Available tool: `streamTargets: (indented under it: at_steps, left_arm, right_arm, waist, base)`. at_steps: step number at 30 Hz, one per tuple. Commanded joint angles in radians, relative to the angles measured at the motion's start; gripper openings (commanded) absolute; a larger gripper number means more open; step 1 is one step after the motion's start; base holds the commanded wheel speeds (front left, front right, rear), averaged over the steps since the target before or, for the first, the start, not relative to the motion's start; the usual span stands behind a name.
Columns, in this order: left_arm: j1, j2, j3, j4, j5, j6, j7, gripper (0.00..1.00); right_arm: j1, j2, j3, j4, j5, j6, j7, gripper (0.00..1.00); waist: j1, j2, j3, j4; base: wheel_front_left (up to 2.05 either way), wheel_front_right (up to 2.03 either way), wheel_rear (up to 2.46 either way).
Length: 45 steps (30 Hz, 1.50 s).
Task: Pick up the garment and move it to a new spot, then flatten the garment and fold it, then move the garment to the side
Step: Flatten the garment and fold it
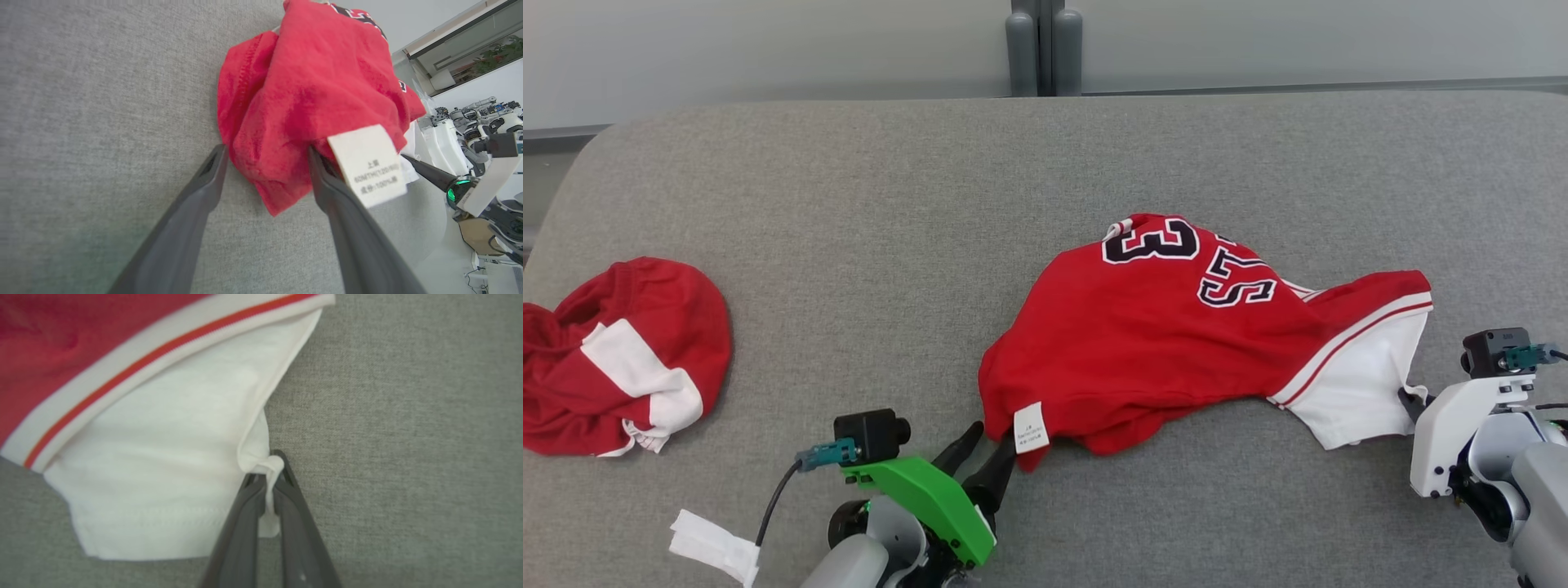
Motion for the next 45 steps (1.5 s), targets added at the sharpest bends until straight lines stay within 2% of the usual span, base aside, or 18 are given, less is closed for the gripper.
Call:
streamTargets:
  at_steps: [1,9,11,12,20,25,29,34,40,45]
  left_arm:
    - [-0.027,-0.009,-0.004,0.016,0.001,-0.004,-0.008,1.00]
    - [-0.071,-0.029,-0.054,0.020,-0.052,-0.004,-0.021,0.98]
    - [-0.081,-0.021,-0.063,0.024,-0.054,-0.004,-0.036,0.26]
    - [-0.083,-0.015,-0.065,0.030,-0.055,-0.004,-0.043,0.00]
    - [-0.081,0.042,-0.051,0.035,-0.025,-0.004,-0.115,0.00]
    - [-0.100,0.067,-0.024,-0.038,-0.014,0.003,-0.162,0.00]
    - [-0.130,0.084,-0.006,-0.142,-0.032,0.001,-0.159,0.00]
    - [-0.194,0.119,0.031,-0.276,-0.077,-0.001,-0.112,0.00]
    - [-0.346,0.155,0.112,-0.355,-0.188,0.013,0.015,0.00]
    - [-0.499,0.186,0.194,-0.360,-0.265,0.073,0.104,0.00]
  right_arm:
    - [0.028,0.004,0.005,0.016,-0.009,-0.004,0.014,0.00]
    - [0.036,0.005,-0.002,0.009,-0.009,-0.004,0.013,0.00]
    - [0.038,0.003,-0.005,0.009,-0.010,-0.004,0.011,0.00]
    - [0.039,0.003,-0.006,0.009,-0.011,-0.004,0.011,0.00]
    - [0.043,-0.001,-0.026,-0.011,-0.016,-0.004,-0.020,0.00]
    - [0.038,0.010,-0.101,-0.103,0.043,-0.003,-0.123,0.00]
    - [0.043,-0.003,-0.184,-0.253,0.119,-0.003,-0.211,0.00]
    - [0.023,-0.037,-0.278,-0.496,0.168,-0.003,-0.254,0.00]
    - [-0.109,-0.035,-0.341,-0.772,0.166,-0.003,-0.190,0.00]
    - [-0.311,0.009,-0.313,-0.852,0.143,-0.003,-0.106,0.00]
  waist:
    - [-0.0001,0.0000,0.000,-0.002]
    - [-0.0001,0.0000,0.002,-0.010]
    - [-0.0001,0.0000,0.002,-0.011]
    - [-0.0001,0.0000,0.001,-0.011]
    - [-0.0001,0.0000,-0.010,-0.002]
    - [-0.0001,0.0000,-0.022,0.008]
    - [-0.0001,0.0000,-0.028,0.006]
    - [-0.0001,0.0000,-0.035,-0.026]
    - [-0.0001,0.0000,-0.002,-0.091]
    - [-0.0001,0.0000,0.050,-0.159]
  base:
    - [0.00,0.00,0.00]
    - [0.00,0.00,0.00]
    - [0.00,0.00,0.00]
    - [0.00,0.00,0.00]
    - [0.00,0.00,0.00]
    - [0.00,0.00,0.00]
    - [0.00,0.00,0.00]
    - [0.00,0.00,0.00]
    - [0.00,0.00,0.00]
    - [0.00,0.00,0.00]
